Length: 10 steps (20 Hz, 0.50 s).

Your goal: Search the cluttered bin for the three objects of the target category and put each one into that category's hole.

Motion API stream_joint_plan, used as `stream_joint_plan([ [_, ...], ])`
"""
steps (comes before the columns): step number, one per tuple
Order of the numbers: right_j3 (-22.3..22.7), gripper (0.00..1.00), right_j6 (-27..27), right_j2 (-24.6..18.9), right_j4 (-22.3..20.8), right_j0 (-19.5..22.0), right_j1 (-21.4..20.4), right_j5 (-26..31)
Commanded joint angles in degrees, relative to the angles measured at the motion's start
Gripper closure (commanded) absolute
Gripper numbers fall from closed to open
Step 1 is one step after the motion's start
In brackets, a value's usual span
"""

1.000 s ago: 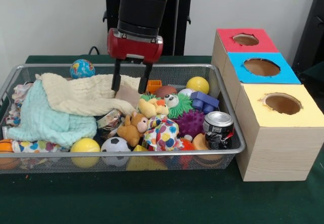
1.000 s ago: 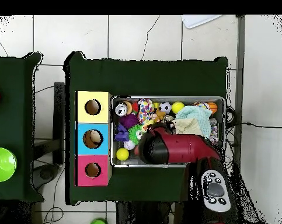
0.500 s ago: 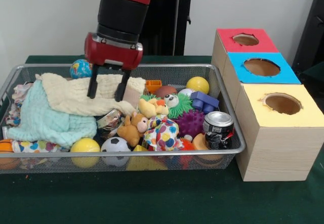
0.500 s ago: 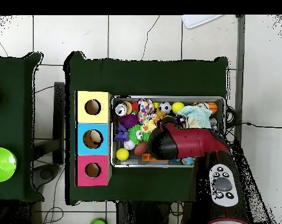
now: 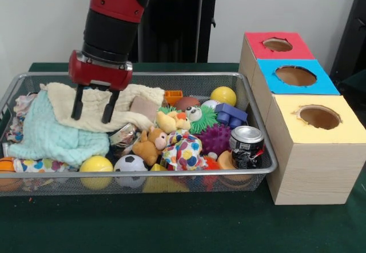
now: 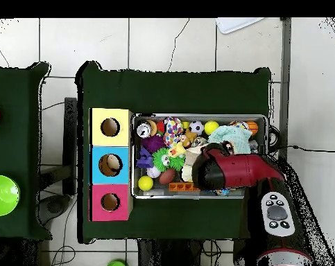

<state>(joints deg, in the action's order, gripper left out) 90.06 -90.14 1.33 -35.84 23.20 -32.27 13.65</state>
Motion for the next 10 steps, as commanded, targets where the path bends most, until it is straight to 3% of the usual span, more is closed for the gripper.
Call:
stream_joint_plan([
  [1, 0.2, 0.00, 7.3, -1.2, -4.9, 3.2, 2.8, 9.8],
  [6, 2.5, 0.00, 7.3, -0.1, -3.4, 4.1, 1.9, 16.9],
  [10, 4.0, 0.00, 10.3, -0.8, -2.8, 4.4, 0.2, 23.8],
])
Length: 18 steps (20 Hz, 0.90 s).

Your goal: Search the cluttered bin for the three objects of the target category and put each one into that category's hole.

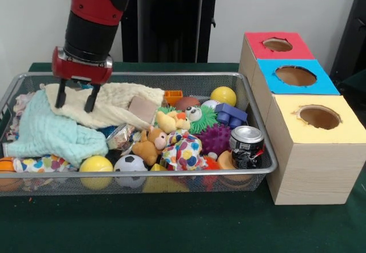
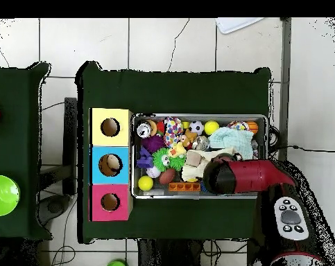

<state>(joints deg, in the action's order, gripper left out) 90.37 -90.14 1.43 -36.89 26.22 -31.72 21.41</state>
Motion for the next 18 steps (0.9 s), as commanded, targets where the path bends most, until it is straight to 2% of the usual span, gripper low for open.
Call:
stream_joint_plan([
  [1, 4.1, 0.00, 11.4, -1.3, -1.8, 1.5, -0.9, 17.8],
  [6, 5.2, 0.00, 11.9, -2.6, -1.6, 0.9, -3.6, 22.6],
  [7, 3.1, 0.00, 11.3, -2.9, -2.3, 0.7, -2.0, 22.5],
  [12, -0.6, 0.00, 5.1, -1.5, -8.0, -1.7, 2.7, 15.2],
  [18, -5.1, 0.00, -5.1, 3.3, -17.0, -6.7, 6.3, 4.7],
])
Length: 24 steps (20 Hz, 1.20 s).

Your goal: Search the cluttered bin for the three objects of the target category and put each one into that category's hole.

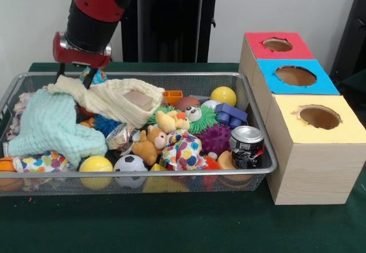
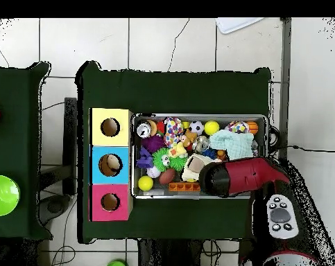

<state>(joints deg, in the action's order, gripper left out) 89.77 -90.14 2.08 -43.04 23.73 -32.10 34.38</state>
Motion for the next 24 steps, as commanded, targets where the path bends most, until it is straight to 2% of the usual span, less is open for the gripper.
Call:
stream_joint_plan([
  [1, -4.9, 0.00, -6.4, 3.2, -11.5, -4.6, 7.2, -9.6],
  [4, -6.8, 0.00, -10.0, 5.2, -13.4, -6.4, 9.2, -13.9],
  [8, -11.0, 0.00, -18.7, 12.8, -17.1, -12.6, 14.2, -22.0],
  [12, -17.2, 0.00, -28.0, 24.1, -17.3, -19.6, 23.0, -29.7],
  [14, -19.7, 0.00, -30.0, 29.5, -15.4, -22.1, 27.0, -33.0],
  [16, -21.0, 0.00, -29.9, 33.2, -11.5, -22.9, 29.9, -36.2],
  [17, -21.0, 0.00, -28.6, 33.7, -9.2, -22.5, 30.6, -37.8],
  [19, -19.9, 0.00, -24.5, 29.6, -7.9, -19.8, 28.5, -37.9],
  [20, -19.3, 1.00, -22.7, 27.4, -7.4, -18.1, 27.2, -38.4],
  [23, -15.7, 1.00, -16.1, 16.1, -10.7, -11.4, 20.7, -34.3],
  [24, -15.8, 1.00, -15.6, 15.9, -11.5, -11.7, 20.1, -34.8],
])
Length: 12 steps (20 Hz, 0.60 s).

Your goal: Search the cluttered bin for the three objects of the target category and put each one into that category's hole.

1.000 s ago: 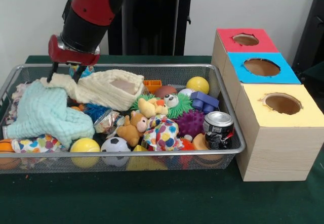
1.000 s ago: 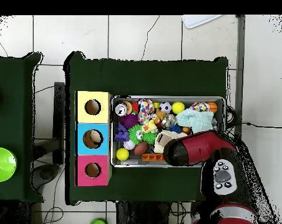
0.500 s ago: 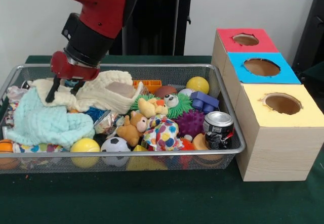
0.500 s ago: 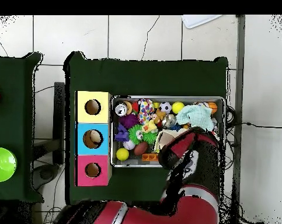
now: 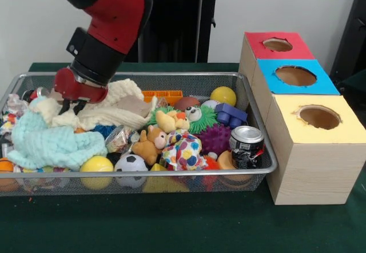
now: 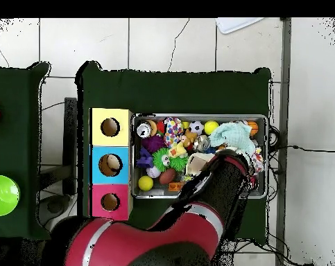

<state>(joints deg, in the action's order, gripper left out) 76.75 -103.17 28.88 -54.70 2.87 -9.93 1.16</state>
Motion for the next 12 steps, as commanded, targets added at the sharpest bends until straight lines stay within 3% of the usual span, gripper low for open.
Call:
stream_joint_plan([
  [1, -2.0, 1.00, -2.0, -12.8, 0.3, 10.5, -3.5, -0.7],
  [5, 2.5, 1.00, 1.5, -19.2, 2.9, 14.1, -7.4, 5.8],
  [10, 15.1, 1.00, 8.9, -38.5, 15.5, 28.4, -14.1, 23.0],
  [12, 18.1, 1.00, 8.3, -42.8, 19.7, 31.4, -14.3, 25.9],
])
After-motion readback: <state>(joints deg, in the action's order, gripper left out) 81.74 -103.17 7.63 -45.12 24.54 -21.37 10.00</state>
